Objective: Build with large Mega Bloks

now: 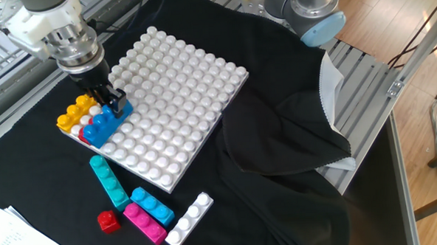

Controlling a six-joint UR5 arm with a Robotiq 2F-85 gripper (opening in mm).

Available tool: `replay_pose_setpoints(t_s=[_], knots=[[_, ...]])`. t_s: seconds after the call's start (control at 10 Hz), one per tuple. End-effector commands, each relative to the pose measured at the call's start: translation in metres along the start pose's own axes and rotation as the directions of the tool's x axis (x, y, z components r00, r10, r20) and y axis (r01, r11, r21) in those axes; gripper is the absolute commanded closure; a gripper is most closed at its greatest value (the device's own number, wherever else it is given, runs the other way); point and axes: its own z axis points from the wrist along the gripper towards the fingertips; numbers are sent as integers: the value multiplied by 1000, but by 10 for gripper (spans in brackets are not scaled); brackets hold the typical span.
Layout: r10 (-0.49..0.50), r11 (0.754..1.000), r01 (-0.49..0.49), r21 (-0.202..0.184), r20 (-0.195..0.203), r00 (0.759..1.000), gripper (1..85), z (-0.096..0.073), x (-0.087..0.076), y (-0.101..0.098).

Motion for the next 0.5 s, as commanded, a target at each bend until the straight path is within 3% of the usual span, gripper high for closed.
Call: replay_pose_setpoints(t_s=[0.0, 0.1, 0.2, 0.3, 0.4], knots=[[-95, 995, 95, 43, -22, 995, 843, 13, 13, -28], [-64, 996, 65, 54, -14, 998, 843, 15, 12, -25], [-15, 999, 16, 35, -10, 1000, 843, 14, 9, -17], [22, 1000, -21, 9, -37, 999, 843, 9, 12, -8], [36, 999, -35, 17, -62, 997, 843, 0, 13, -5]])
